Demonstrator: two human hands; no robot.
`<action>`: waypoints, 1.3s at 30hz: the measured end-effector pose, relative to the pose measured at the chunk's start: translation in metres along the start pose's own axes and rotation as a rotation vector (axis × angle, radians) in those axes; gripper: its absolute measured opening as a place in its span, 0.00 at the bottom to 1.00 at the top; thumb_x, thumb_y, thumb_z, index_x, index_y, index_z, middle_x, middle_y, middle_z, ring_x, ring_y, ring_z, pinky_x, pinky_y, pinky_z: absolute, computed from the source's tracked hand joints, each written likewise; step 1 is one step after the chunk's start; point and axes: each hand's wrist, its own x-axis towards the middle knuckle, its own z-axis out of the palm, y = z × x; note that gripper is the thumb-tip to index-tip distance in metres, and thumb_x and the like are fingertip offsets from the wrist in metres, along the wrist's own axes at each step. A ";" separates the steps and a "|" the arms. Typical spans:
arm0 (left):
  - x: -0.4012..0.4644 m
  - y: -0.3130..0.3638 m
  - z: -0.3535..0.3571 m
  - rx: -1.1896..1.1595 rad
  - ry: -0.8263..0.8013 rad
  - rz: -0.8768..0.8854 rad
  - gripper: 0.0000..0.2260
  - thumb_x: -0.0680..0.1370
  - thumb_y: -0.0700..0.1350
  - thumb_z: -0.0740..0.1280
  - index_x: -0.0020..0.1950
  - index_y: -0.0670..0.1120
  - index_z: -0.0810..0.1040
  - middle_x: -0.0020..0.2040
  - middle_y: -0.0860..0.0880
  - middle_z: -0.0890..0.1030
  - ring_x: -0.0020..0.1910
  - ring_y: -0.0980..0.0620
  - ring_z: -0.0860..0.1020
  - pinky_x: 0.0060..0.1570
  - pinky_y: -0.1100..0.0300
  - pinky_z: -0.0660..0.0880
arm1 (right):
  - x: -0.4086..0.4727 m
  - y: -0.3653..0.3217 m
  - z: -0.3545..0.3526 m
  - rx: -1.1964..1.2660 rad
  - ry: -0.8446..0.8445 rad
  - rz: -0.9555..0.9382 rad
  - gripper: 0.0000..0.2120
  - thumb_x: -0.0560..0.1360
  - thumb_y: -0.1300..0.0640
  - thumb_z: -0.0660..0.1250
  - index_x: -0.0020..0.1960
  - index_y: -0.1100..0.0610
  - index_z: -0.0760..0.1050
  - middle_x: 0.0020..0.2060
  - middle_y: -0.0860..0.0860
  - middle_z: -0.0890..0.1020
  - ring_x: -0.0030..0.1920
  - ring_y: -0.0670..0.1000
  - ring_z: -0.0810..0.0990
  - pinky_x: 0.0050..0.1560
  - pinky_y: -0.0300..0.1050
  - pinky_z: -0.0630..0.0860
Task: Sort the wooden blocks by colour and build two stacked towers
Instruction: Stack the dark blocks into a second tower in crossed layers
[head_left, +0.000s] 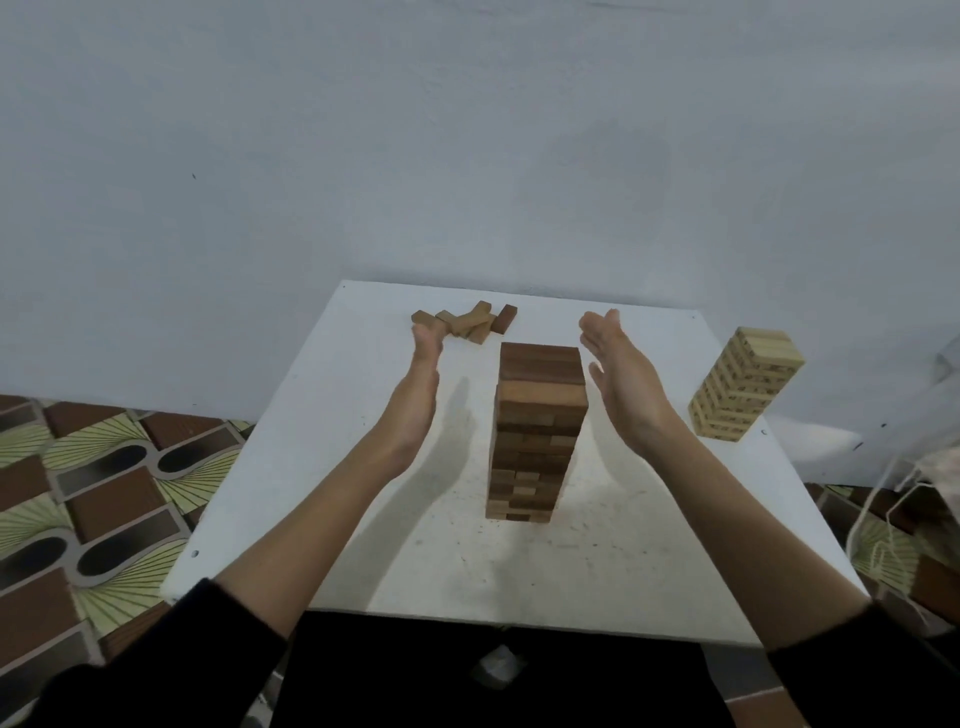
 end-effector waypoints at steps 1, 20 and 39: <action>0.005 -0.002 -0.003 0.046 0.039 0.008 0.35 0.74 0.70 0.43 0.77 0.55 0.55 0.77 0.55 0.56 0.76 0.54 0.54 0.70 0.59 0.51 | 0.009 0.002 0.001 -0.084 0.009 0.010 0.27 0.81 0.42 0.50 0.75 0.53 0.59 0.73 0.48 0.63 0.73 0.48 0.61 0.74 0.50 0.55; 0.167 -0.068 -0.012 0.803 0.058 0.246 0.22 0.75 0.29 0.60 0.68 0.41 0.71 0.66 0.39 0.70 0.66 0.44 0.66 0.62 0.66 0.59 | 0.168 0.065 0.044 -0.961 -0.497 -0.172 0.21 0.75 0.63 0.63 0.67 0.54 0.72 0.69 0.54 0.68 0.66 0.57 0.66 0.67 0.52 0.63; 0.186 -0.085 0.009 0.772 0.052 0.313 0.12 0.74 0.31 0.63 0.55 0.39 0.78 0.51 0.48 0.68 0.54 0.50 0.65 0.54 0.68 0.61 | 0.164 0.111 0.035 -0.941 -0.292 -0.308 0.16 0.76 0.65 0.62 0.62 0.55 0.76 0.66 0.52 0.71 0.67 0.54 0.66 0.66 0.46 0.63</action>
